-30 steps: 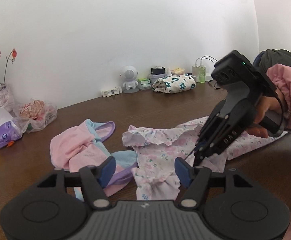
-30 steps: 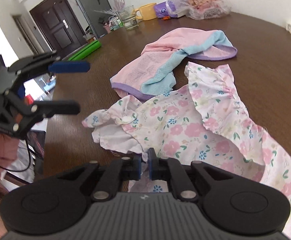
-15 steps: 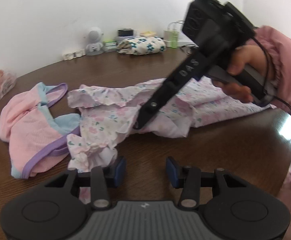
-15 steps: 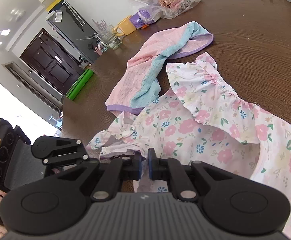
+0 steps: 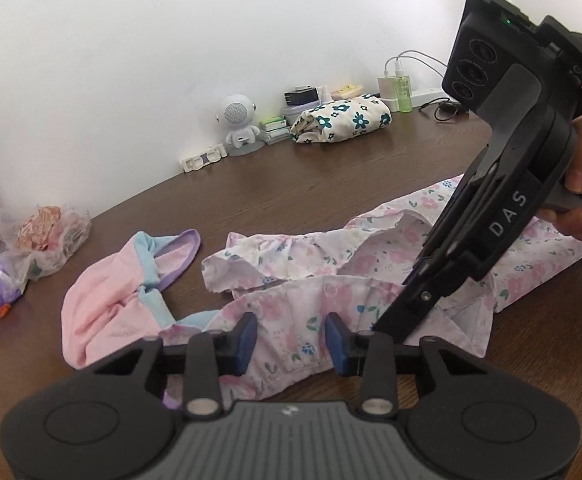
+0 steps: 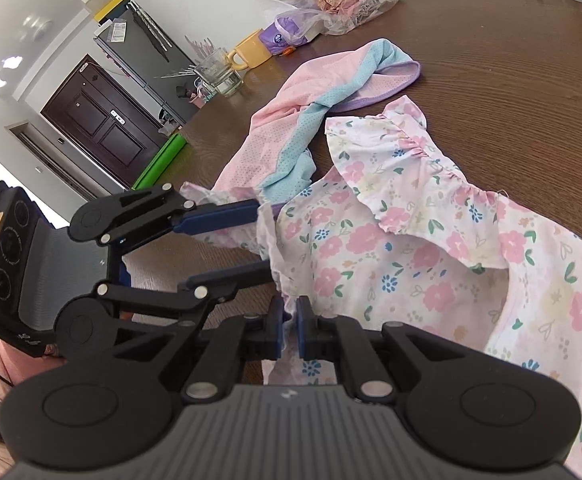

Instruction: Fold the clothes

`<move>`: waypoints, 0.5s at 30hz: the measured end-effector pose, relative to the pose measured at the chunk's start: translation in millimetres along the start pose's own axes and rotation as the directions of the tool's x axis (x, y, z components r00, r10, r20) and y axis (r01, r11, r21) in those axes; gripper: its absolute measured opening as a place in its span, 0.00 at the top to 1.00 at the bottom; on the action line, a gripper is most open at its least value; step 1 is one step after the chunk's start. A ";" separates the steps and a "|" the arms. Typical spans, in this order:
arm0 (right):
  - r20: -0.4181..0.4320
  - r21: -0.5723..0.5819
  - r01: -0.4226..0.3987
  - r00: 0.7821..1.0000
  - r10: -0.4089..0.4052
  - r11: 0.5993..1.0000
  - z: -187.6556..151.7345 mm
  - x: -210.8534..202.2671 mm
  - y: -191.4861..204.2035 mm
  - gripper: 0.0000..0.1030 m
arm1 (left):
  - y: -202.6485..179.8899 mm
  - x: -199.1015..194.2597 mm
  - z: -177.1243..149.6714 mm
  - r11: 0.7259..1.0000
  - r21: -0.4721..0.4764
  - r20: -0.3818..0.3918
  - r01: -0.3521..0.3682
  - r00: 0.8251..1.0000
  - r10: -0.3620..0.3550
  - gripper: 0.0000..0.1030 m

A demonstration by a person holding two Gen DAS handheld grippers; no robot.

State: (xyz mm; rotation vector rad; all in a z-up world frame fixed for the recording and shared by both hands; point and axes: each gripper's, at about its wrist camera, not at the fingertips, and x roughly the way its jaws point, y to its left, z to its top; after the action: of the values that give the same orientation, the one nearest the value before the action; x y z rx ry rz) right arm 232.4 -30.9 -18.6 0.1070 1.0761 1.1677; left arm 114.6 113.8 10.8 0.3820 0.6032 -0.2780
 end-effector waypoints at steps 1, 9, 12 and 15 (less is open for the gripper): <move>0.001 -0.009 0.008 1.000 -0.008 1.000 -1.5 -1.1 0.8 0.92 | 0.8 4.6 2.2 1.000 0.012 -0.008 0.011 1.000 -0.011 0.68; 0.224 -0.215 0.268 0.949 -0.220 0.939 -34.2 -50.3 42.1 0.89 | 4.3 32.8 6.8 0.996 0.054 -0.043 0.074 0.997 -0.071 0.69; 0.261 -0.385 0.313 0.939 -0.222 0.869 -55.8 -53.9 76.7 0.89 | 1.8 38.1 9.4 0.988 0.106 -0.048 0.114 0.993 -0.110 0.71; 0.244 -0.530 0.349 0.936 -0.255 0.773 -69.3 -36.3 100.8 0.89 | 0.6 41.3 13.7 0.974 0.166 -0.060 0.156 0.987 -0.147 0.72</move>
State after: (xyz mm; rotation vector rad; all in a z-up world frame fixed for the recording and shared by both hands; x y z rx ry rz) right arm 113.4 -44.6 25.3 -0.4261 0.5381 1.1147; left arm 154.3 102.7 -3.3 0.5096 0.6583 -0.4701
